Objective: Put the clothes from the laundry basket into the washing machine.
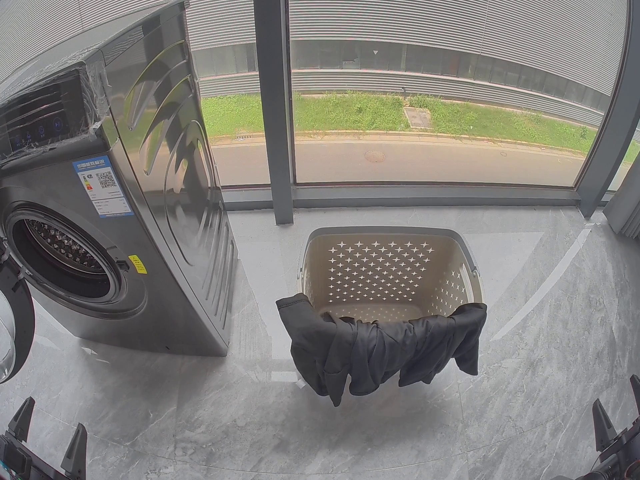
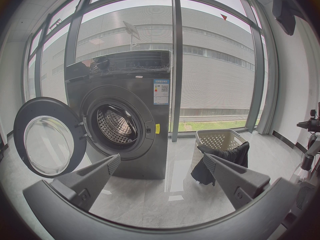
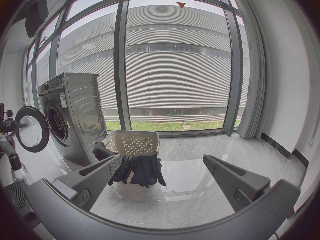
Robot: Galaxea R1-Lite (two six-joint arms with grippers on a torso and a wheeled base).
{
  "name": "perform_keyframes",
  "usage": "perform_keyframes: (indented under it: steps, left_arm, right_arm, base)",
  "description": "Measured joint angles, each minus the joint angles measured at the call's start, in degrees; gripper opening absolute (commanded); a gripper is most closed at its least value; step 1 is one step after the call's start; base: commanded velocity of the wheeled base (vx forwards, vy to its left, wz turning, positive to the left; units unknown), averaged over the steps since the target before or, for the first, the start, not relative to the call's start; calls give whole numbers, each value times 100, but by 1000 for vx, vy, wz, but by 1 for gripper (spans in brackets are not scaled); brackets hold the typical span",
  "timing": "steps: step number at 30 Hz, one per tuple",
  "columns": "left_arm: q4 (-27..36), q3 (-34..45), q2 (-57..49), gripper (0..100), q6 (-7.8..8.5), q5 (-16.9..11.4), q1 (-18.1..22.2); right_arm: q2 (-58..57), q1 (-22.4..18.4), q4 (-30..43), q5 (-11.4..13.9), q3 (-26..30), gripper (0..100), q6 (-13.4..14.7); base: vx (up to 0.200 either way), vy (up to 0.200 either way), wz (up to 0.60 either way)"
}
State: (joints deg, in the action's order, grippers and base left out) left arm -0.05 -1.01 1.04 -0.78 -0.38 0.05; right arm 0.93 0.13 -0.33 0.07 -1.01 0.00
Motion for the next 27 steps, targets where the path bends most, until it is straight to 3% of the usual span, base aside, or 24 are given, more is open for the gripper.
perform_keyframes:
  steps: [5, 10, 27]
  left_arm:
    - [-2, 0, -2, 100, 0, 2, 2]
    - [-2, 0, -2, 100, 0, 5, 5]
    - [0, 0, -2, 100, -1, 0, 2]
  right_arm:
    - [0, 0, 1, 0, 0, 100, 0]
    - [0, 0, 0, 0, 0, 100, 0]
    - [0, 0, 0, 0, 0, 100, 0]
  base:
    - [0, 0, 0]
    - [0, -200, 0]
    - [24, 0, 0]
